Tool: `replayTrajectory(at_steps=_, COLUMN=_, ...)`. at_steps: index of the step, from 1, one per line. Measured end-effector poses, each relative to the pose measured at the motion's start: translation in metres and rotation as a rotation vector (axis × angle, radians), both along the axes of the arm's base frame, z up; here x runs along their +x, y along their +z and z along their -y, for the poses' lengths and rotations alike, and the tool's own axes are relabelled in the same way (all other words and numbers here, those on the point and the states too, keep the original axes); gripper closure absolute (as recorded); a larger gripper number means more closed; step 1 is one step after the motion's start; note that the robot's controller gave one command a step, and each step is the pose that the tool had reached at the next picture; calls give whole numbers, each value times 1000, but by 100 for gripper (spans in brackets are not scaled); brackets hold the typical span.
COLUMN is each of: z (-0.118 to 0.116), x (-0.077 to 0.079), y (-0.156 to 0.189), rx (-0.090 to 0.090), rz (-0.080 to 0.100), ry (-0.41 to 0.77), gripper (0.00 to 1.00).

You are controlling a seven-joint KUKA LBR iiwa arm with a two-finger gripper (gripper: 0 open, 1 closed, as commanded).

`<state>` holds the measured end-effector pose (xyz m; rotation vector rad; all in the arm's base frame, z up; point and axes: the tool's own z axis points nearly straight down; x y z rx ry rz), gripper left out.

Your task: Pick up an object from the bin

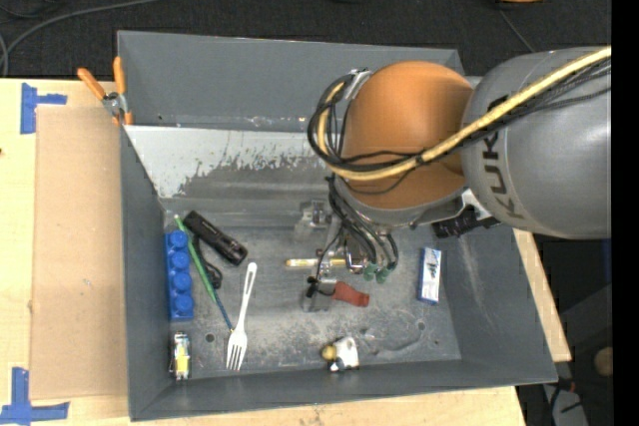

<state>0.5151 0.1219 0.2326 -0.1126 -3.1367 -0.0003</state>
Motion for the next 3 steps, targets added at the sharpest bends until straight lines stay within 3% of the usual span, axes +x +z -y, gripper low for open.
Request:
replayTrajectory(at_steps=1, z=7, x=0, y=-44, rx=0, rz=-3, ry=-109, gripper=0)
replayTrajectory(at_steps=2, z=9, x=31, y=-91, rx=0, rz=0, ry=-287, gripper=0)
replayTrajectory(at_steps=3, z=25, x=8, y=-120, rx=0, rz=-3, ry=-85, gripper=0)
